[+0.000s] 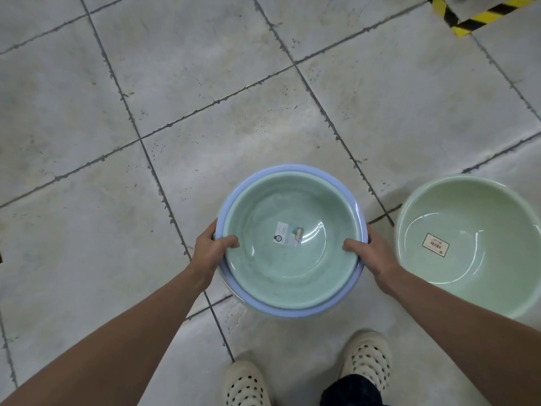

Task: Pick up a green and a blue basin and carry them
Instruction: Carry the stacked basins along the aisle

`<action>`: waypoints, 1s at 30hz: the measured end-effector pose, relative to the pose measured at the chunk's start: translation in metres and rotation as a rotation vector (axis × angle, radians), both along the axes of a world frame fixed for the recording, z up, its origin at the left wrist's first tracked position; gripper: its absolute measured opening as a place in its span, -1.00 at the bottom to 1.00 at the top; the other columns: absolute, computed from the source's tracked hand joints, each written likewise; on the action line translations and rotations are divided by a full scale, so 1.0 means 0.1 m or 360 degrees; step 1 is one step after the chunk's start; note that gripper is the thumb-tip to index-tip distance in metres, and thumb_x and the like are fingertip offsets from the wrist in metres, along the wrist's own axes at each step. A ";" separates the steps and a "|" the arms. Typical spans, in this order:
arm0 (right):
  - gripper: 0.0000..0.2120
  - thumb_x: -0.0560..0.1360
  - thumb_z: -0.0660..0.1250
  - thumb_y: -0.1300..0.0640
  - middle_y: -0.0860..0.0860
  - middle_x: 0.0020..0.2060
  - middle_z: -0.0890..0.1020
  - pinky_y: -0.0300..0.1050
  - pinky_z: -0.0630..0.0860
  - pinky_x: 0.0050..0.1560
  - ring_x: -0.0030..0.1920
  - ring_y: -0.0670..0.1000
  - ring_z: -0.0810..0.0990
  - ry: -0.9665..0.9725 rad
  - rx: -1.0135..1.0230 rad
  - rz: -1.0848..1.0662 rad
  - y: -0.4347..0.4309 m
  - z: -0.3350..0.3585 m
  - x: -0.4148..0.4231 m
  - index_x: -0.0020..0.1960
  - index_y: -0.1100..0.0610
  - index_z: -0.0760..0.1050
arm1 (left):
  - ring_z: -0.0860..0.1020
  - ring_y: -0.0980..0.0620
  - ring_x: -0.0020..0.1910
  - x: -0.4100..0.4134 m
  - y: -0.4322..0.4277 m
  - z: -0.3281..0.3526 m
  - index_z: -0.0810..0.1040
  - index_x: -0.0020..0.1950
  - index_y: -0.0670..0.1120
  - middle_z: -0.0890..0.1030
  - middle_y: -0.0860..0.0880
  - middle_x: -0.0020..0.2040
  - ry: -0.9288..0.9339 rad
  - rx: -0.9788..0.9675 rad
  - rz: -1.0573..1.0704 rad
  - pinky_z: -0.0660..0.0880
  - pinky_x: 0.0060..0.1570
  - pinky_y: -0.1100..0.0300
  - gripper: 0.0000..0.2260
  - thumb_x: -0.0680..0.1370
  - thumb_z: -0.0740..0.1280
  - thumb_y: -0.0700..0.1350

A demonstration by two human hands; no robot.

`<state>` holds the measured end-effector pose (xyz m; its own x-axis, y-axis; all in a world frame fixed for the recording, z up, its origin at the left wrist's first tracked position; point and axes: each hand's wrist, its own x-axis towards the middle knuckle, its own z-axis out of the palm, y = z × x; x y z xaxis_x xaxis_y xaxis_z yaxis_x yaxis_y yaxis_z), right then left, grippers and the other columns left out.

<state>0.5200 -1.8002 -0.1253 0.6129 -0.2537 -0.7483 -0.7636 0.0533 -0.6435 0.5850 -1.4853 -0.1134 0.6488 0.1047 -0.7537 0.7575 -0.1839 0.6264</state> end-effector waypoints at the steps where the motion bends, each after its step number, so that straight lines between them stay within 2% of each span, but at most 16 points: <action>1: -0.50 0.22 0.40 0.14 0.00 -0.03 0.71 -0.15 0.54 -0.19 -0.04 0.03 0.68 0.0000 0.0000 -0.0009 -0.01 -0.04 -0.03 0.17 0.01 0.57 | 0.65 -0.03 -0.08 -0.01 0.00 -0.04 0.63 0.22 -0.02 0.72 -0.03 0.01 0.0001 -0.0001 -0.0023 0.58 -0.15 0.13 -0.56 0.41 0.37 -0.37; 5: -0.53 0.23 0.41 0.14 0.00 -0.03 0.72 -0.15 0.56 -0.14 -0.02 0.04 0.69 -0.0001 0.0009 0.0008 -0.01 -0.16 -0.12 0.16 0.01 0.58 | 0.64 0.07 -0.13 -0.05 -0.03 -0.13 0.62 0.22 -0.01 0.70 0.00 -0.01 -0.0010 -0.0015 -0.0077 0.56 -0.29 0.29 -0.55 0.43 0.35 -0.40; 7: -0.54 0.24 0.41 0.13 -0.02 -0.03 0.73 -0.15 0.57 -0.13 -0.02 0.01 0.69 -0.0013 -0.0006 0.0021 0.00 -0.20 -0.14 0.15 -0.02 0.58 | 0.64 0.08 -0.12 -0.05 -0.01 -0.16 0.62 0.22 0.01 0.70 0.02 -0.01 -0.0020 -0.0012 -0.0111 0.56 -0.27 0.30 -0.55 0.43 0.35 -0.40; 11: -0.56 0.25 0.43 0.06 -0.05 -0.03 0.74 0.00 0.62 0.02 0.01 0.02 0.70 -0.0024 -0.0053 0.0044 -0.01 -0.28 -0.17 0.13 -0.07 0.60 | 0.66 0.06 -0.07 -0.03 0.04 -0.22 0.63 0.20 0.06 0.72 0.09 -0.05 -0.0029 -0.0003 -0.0181 0.57 -0.21 0.25 -0.56 0.44 0.37 -0.36; 13: -0.57 0.26 0.41 0.08 -0.08 -0.05 0.74 -0.06 0.60 -0.02 -0.01 -0.02 0.70 -0.0047 -0.0038 0.0032 0.00 -0.30 -0.18 0.13 -0.08 0.59 | 0.67 0.09 -0.07 -0.03 0.05 -0.24 0.62 0.20 0.11 0.73 0.11 -0.06 -0.0022 -0.0025 -0.0208 0.57 -0.21 0.26 -0.56 0.40 0.41 -0.29; 16: -0.56 0.27 0.38 0.14 -0.10 -0.06 0.74 -0.22 0.56 -0.13 -0.06 -0.10 0.70 -0.0106 0.0019 0.0011 0.03 -0.30 -0.14 0.15 -0.06 0.57 | 0.68 0.08 -0.01 0.00 0.07 -0.26 0.58 0.26 0.13 0.72 0.10 0.04 -0.0005 -0.0089 -0.0287 0.59 -0.13 0.22 -0.46 0.30 0.39 -0.18; 19: -0.56 0.25 0.37 0.16 -0.05 -0.05 0.73 -0.21 0.57 -0.14 -0.06 -0.07 0.70 -0.0128 0.0012 -0.0014 0.03 -0.35 -0.15 0.14 -0.03 0.58 | 0.67 0.01 0.05 0.02 0.09 -0.28 0.56 0.29 0.11 0.71 0.03 0.09 -0.0004 -0.0100 -0.0337 0.59 -0.08 0.15 -0.43 0.28 0.38 -0.17; 22: -0.53 0.23 0.38 0.16 0.00 -0.02 0.72 -0.07 0.58 -0.06 -0.01 0.03 0.69 -0.0107 0.0021 -0.0080 0.02 -0.33 -0.15 0.15 -0.02 0.58 | 0.67 0.02 -0.01 0.01 0.04 -0.21 0.59 0.26 0.06 0.72 0.03 0.03 -0.0006 -0.0058 -0.0282 0.58 -0.19 0.24 -0.44 0.26 0.38 -0.19; 26: -0.53 0.22 0.38 0.15 0.06 -0.01 0.73 0.10 0.63 0.06 0.02 0.12 0.69 -0.0070 0.0042 -0.0123 -0.08 -0.15 -0.19 0.14 0.01 0.60 | 0.68 0.01 -0.05 0.04 -0.06 0.02 0.63 0.21 0.03 0.73 0.03 -0.01 0.0031 -0.0014 -0.0272 0.58 -0.21 0.22 -0.49 0.25 0.39 -0.18; 30: -0.54 0.21 0.39 0.14 0.05 -0.04 0.72 0.01 0.62 0.00 0.01 0.11 0.69 -0.0032 0.0040 -0.0226 -0.24 0.25 -0.27 0.12 0.03 0.60 | 0.69 0.13 -0.17 0.15 -0.25 0.38 0.65 0.15 0.04 0.75 0.08 -0.09 0.0016 -0.0004 -0.0354 0.58 -0.29 0.30 -0.52 0.24 0.40 -0.19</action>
